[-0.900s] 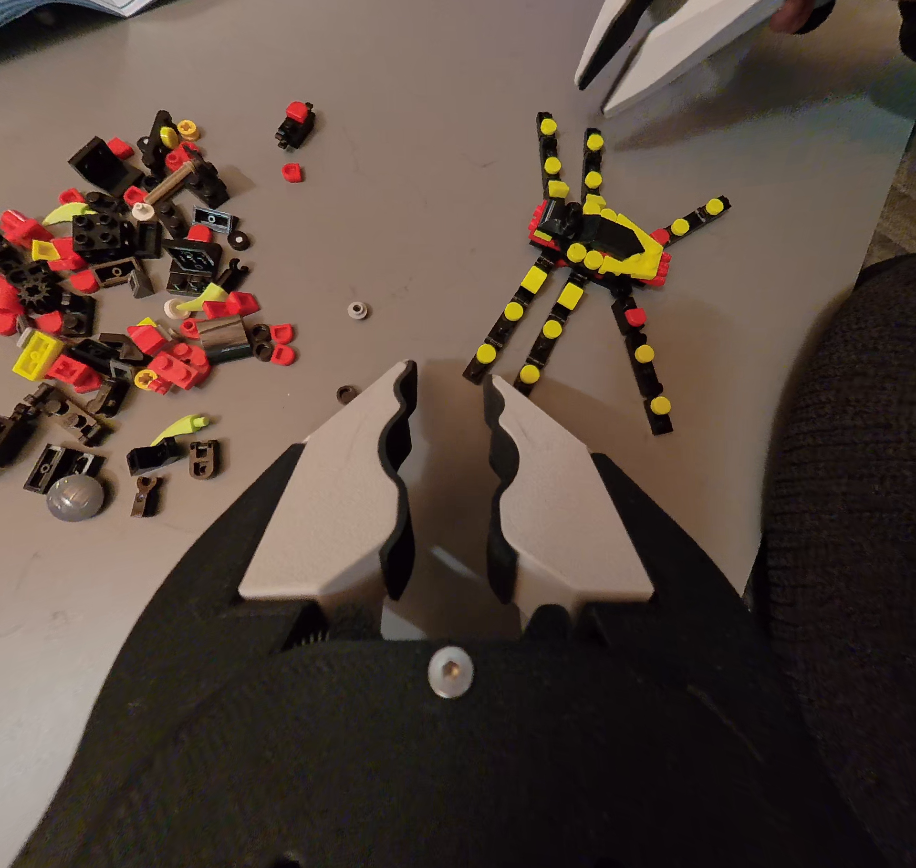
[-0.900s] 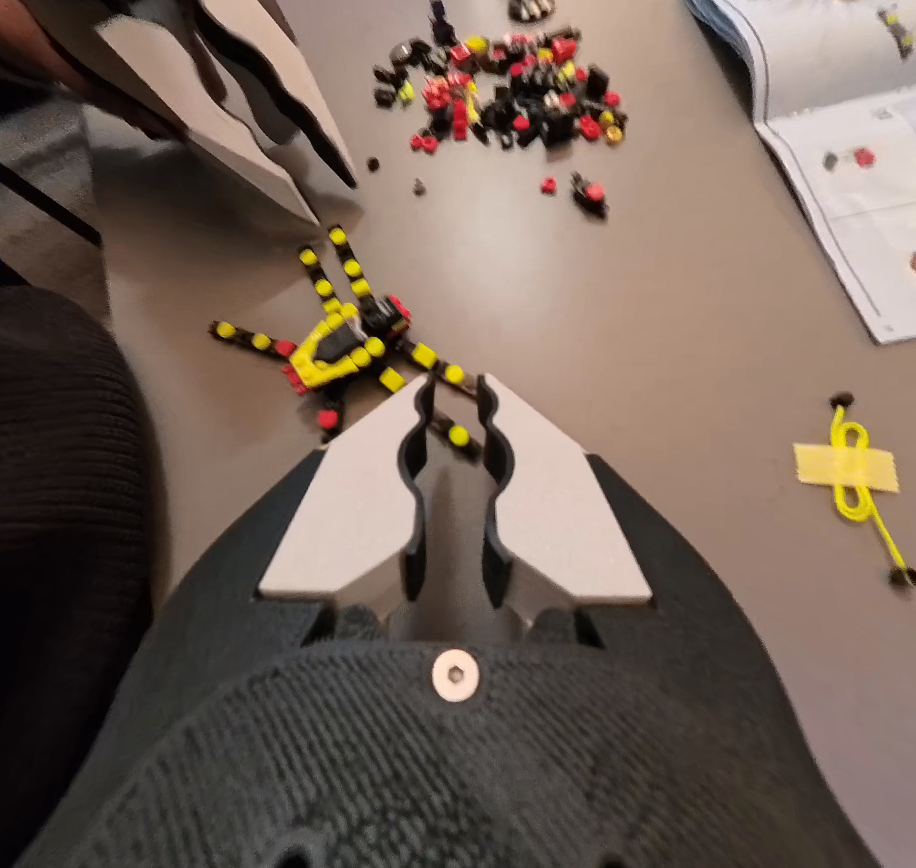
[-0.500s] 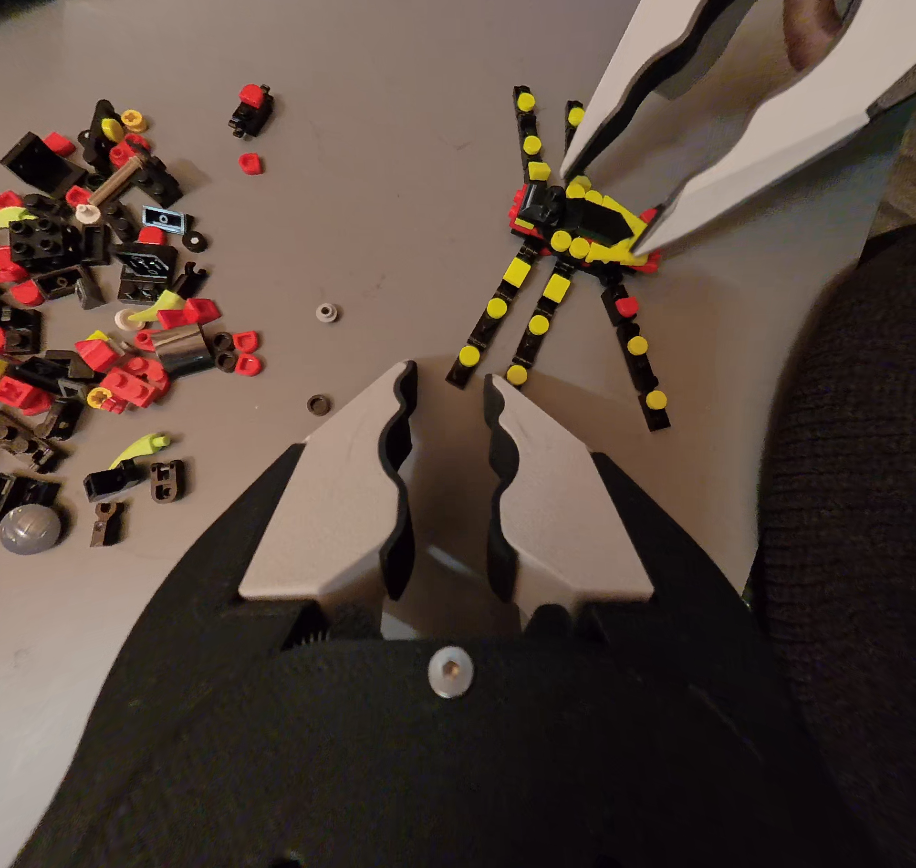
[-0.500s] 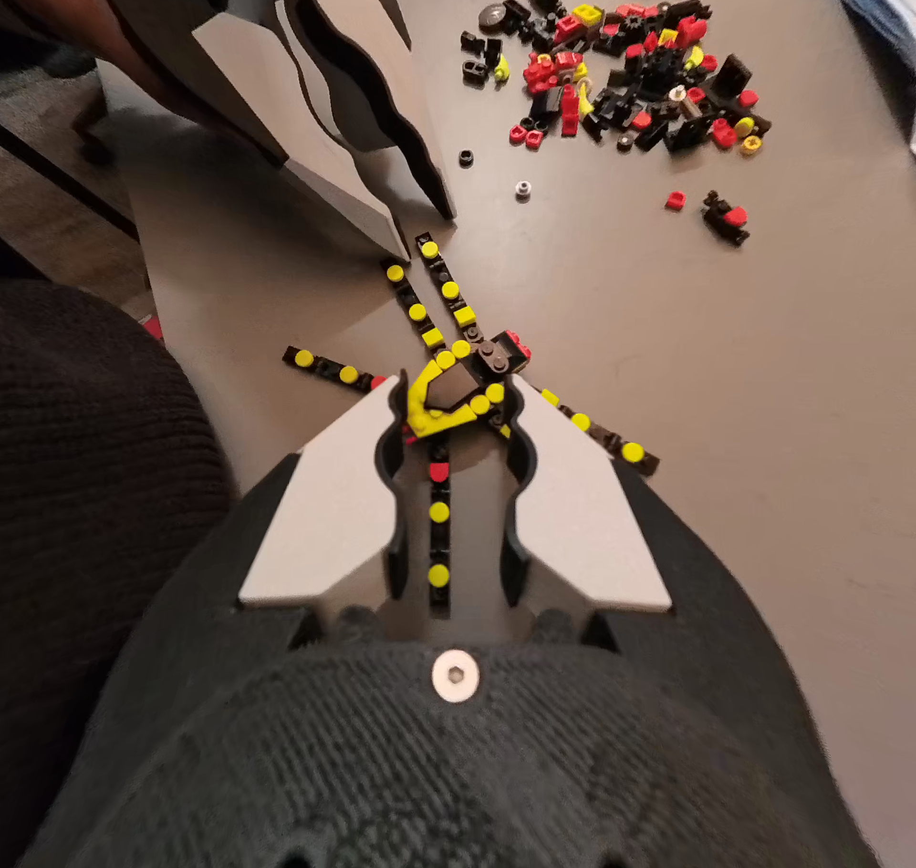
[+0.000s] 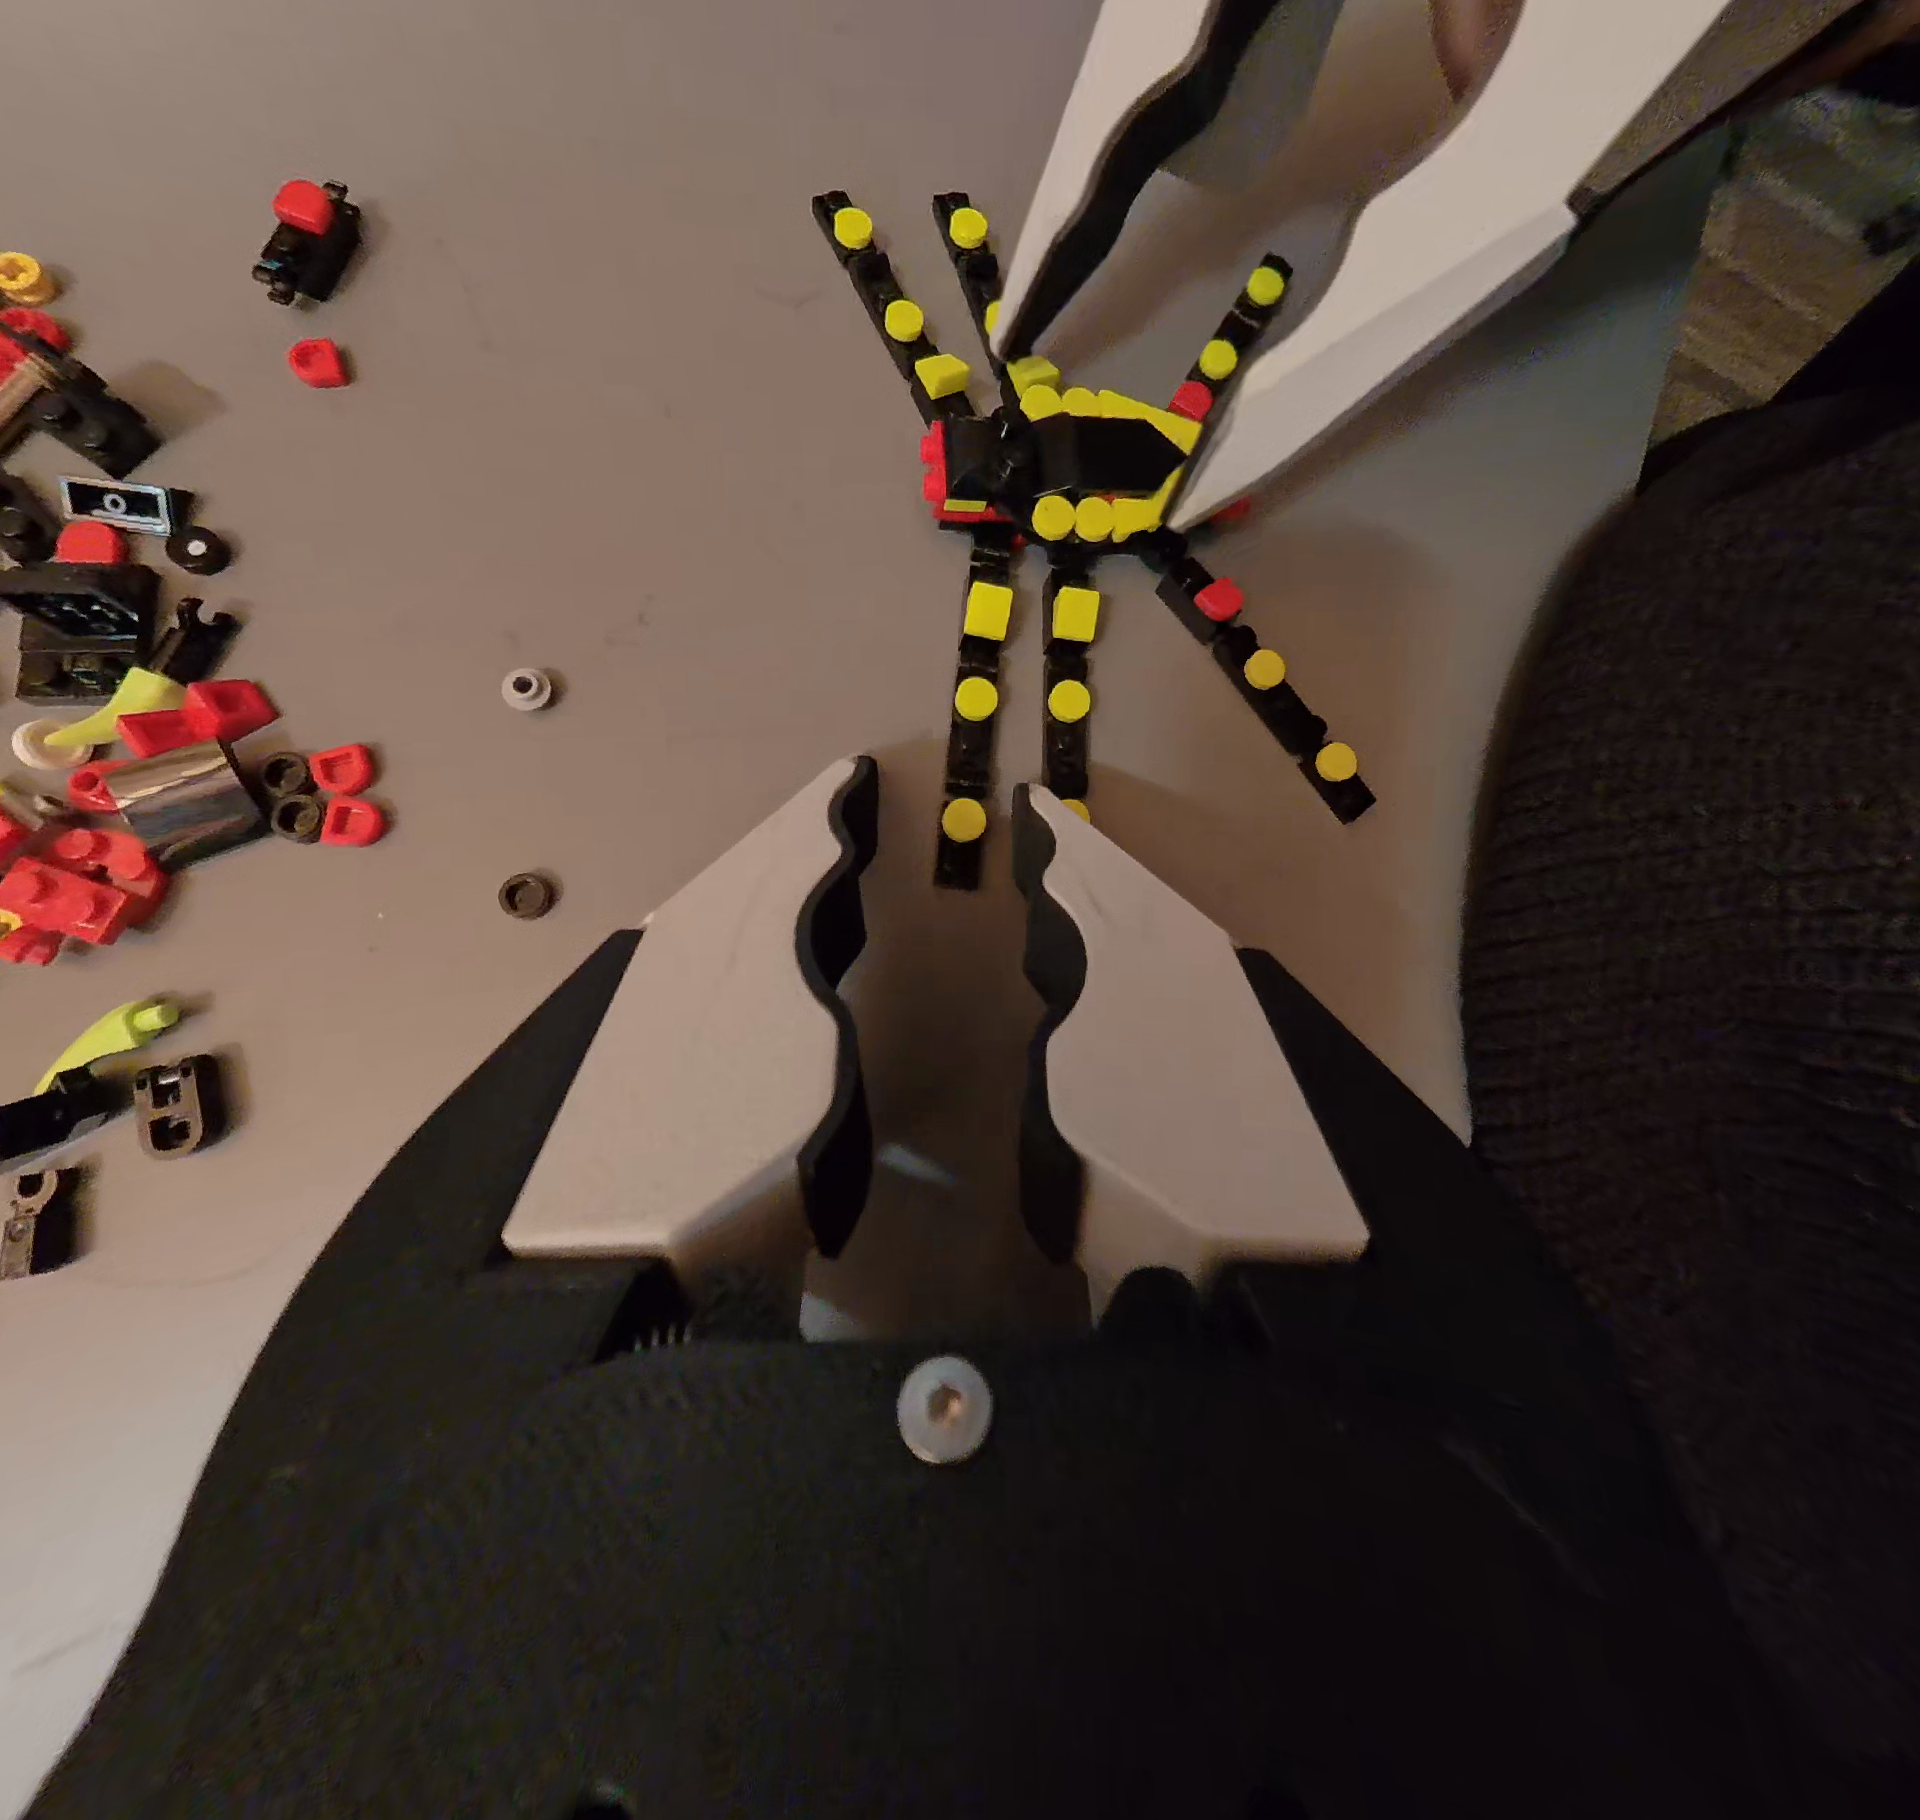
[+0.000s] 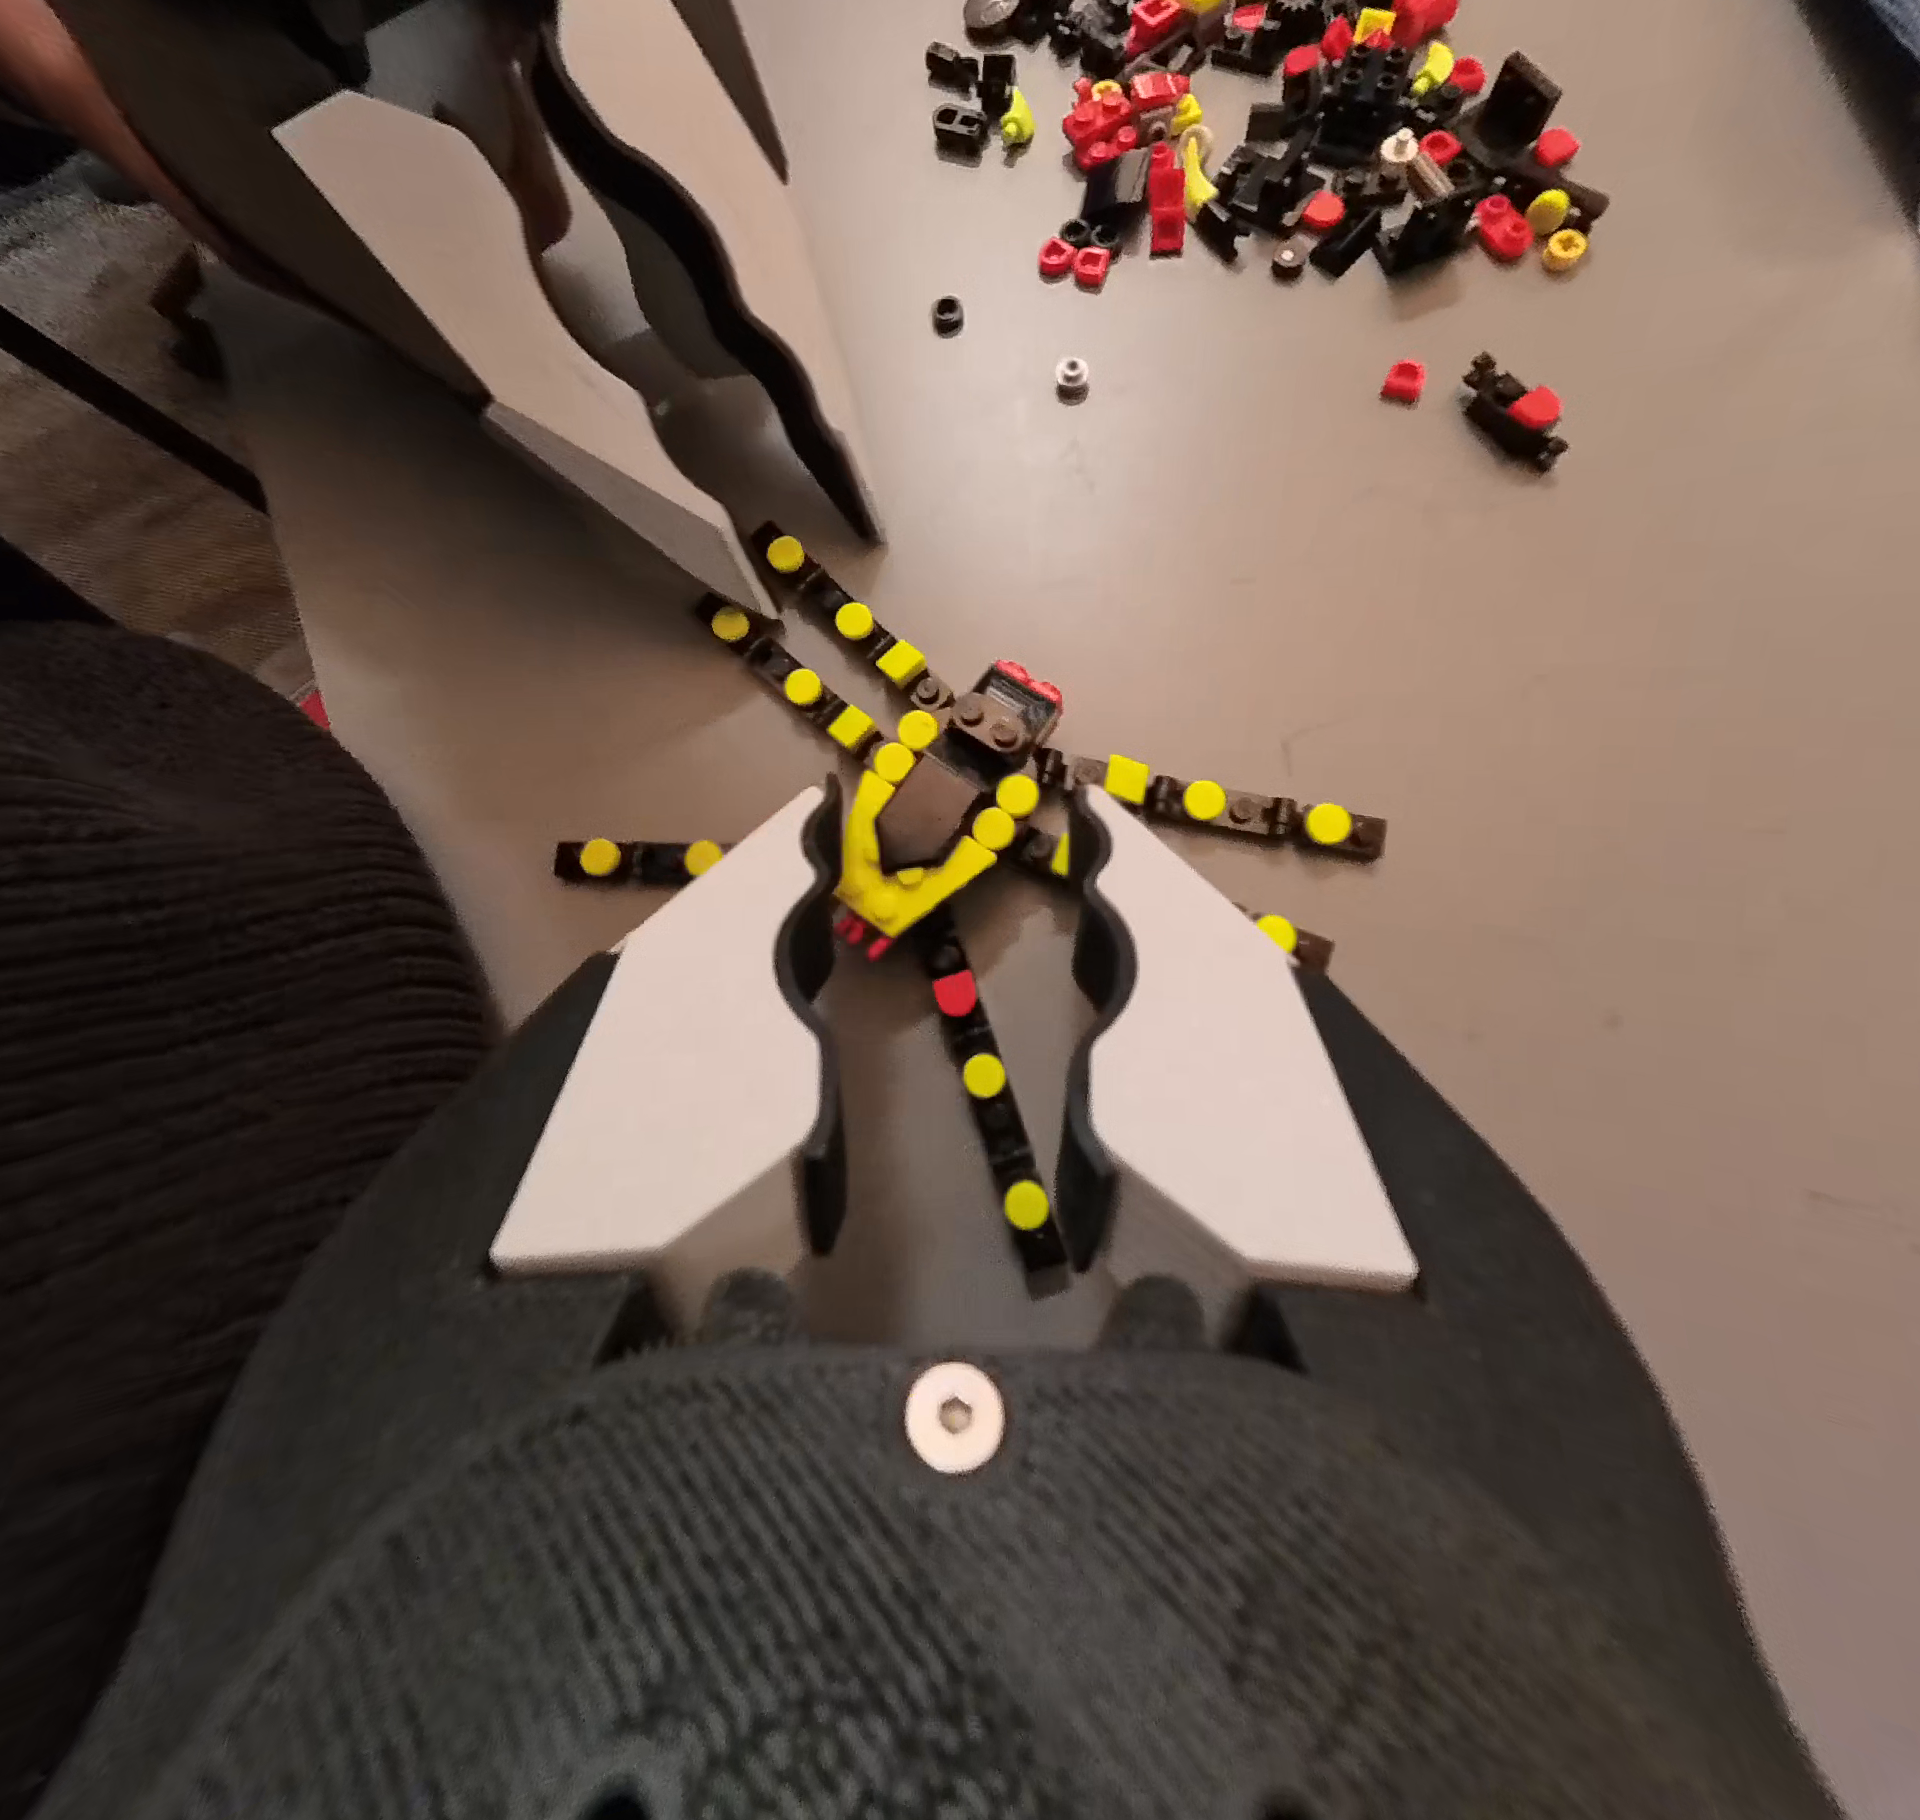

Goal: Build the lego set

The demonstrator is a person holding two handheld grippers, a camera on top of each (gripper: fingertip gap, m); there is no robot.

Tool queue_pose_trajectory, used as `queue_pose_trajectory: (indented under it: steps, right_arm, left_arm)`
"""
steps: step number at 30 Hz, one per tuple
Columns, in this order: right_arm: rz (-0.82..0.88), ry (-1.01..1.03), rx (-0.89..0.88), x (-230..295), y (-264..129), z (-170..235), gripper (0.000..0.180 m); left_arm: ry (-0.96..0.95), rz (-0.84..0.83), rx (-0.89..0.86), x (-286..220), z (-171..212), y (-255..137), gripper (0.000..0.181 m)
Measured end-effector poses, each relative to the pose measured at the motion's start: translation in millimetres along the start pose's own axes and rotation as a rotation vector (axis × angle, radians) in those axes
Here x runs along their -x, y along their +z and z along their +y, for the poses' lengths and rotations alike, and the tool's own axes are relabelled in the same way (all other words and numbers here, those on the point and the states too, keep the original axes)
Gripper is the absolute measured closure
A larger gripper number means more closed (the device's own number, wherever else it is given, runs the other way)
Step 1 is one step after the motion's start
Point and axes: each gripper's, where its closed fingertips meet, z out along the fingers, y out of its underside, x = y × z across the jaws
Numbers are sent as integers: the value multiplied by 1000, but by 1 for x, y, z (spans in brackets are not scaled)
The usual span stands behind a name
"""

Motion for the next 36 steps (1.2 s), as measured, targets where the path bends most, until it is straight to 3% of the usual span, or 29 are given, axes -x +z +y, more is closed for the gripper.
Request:
queue_pose_trajectory:
  steps: [36]
  right_arm:
    - [8, -86, 72, 3, 9, 7, 142]
  left_arm:
    - [1, -67, -6, 15, 1, -3, 156]
